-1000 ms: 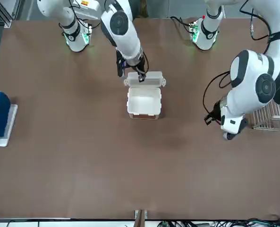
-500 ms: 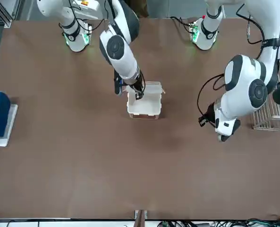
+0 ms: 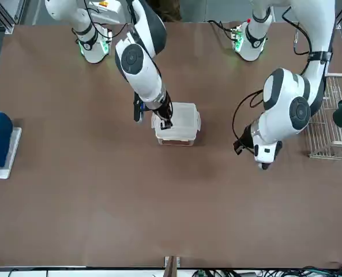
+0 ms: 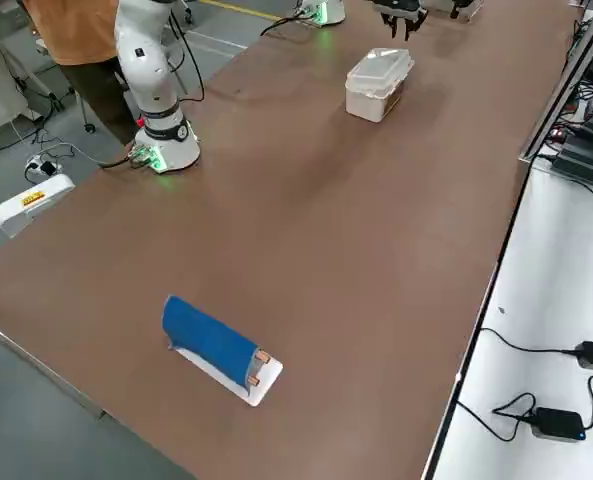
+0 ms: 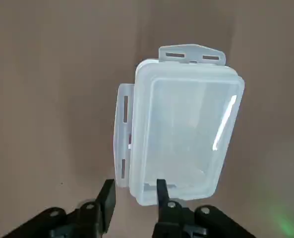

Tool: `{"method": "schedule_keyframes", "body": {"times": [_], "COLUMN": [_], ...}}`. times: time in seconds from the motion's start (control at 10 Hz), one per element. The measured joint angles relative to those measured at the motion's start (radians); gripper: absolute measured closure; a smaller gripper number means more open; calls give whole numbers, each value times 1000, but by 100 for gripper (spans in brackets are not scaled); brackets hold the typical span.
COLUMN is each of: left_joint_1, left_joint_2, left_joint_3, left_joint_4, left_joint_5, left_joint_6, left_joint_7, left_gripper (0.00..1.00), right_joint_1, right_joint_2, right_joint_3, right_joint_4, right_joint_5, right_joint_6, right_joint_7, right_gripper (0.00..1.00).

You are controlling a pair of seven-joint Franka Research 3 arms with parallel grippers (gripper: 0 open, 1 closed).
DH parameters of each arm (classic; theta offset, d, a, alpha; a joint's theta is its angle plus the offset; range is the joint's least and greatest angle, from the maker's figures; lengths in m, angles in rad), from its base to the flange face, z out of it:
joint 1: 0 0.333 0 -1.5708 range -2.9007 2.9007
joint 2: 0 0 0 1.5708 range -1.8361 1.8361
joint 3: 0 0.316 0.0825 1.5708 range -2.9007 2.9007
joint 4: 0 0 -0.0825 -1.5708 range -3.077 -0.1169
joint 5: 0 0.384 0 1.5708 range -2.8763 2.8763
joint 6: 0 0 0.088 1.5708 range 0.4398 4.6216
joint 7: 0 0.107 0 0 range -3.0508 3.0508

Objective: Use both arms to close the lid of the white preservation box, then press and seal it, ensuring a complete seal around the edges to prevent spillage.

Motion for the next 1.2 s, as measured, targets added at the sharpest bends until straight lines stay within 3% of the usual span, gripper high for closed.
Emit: {"method": "schedule_keyframes", "body": {"times": [0.1, 0.2, 0.4, 0.9, 1.2], "left_joint_1": [-8, -33, -90, -109, -133], "left_joint_2": [1, 1, 1, -126, -121], "left_joint_3": [-1, -2, -3, -57, -94], "left_joint_4": [-24, -64, -136, -346, -399], "left_joint_5": [0, 0, 0, -1, -1], "left_joint_6": [27, 76, 166, 270, 387], "left_joint_7": [-38, -84, -188, -302, -392], "left_gripper": [99, 99, 99, 99, 99], "right_joint_1": [13, 37, 90, 100, 102], "right_joint_2": [14, 38, 95, 179, 185], "right_joint_3": [3, 6, 7, 5, 5], "right_joint_4": [-1, -1, -1, 0, 0], "right_joint_5": [0, 0, -9, -12, -13], "right_joint_6": [-4, -3, 22, 133, 151], "right_joint_7": [-17, -27, -27, -33, -33], "right_gripper": [66, 82, 94, 94, 94]}}
